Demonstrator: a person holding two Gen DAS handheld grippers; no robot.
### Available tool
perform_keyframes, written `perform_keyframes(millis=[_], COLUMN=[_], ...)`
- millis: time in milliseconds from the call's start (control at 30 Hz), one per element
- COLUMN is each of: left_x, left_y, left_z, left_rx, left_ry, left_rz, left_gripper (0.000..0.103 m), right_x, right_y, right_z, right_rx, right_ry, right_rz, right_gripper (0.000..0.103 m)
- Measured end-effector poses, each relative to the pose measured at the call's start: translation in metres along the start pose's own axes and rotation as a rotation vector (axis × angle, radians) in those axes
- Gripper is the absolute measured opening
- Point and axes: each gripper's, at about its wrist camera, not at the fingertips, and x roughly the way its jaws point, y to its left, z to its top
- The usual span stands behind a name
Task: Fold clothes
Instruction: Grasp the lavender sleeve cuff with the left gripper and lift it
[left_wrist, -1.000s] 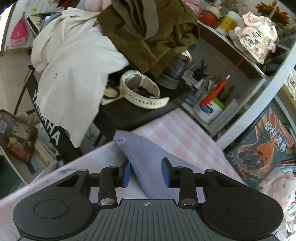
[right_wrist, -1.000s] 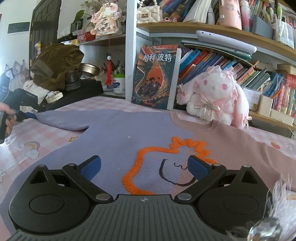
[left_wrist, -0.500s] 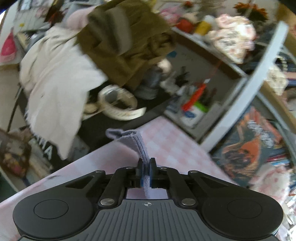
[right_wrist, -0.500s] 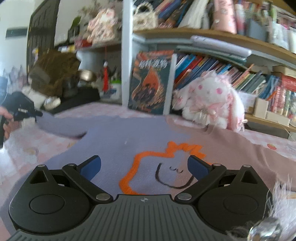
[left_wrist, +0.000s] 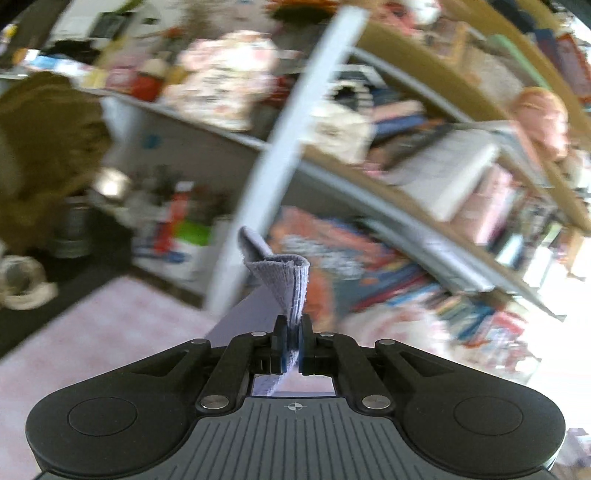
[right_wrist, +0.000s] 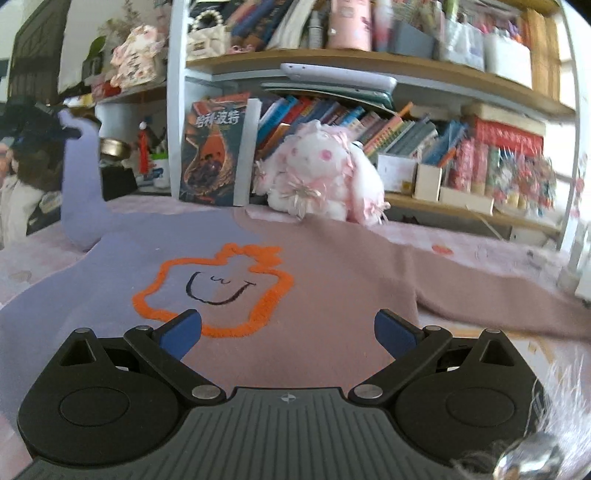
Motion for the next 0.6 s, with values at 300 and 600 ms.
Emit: perform_keyframes(millis=[300, 600], left_x=[0.043, 0.085], left_y=[-0.093, -0.126], left_z=[-0.029, -0.073], left_rx=[0.043, 0.049], left_ry=[0.025, 0.092], left_rz=[-0.182, -0.171], left_gripper=[0.003, 0.003], right_x=[0.009, 0.005], right_y=[0.007, -0.009], right_z=[0.001, 0.001], right_rx=[-0.032, 0.061], right_ry=[0.051, 0.036], right_rz=[0.026, 0.020], right_gripper=[0.101, 0.101])
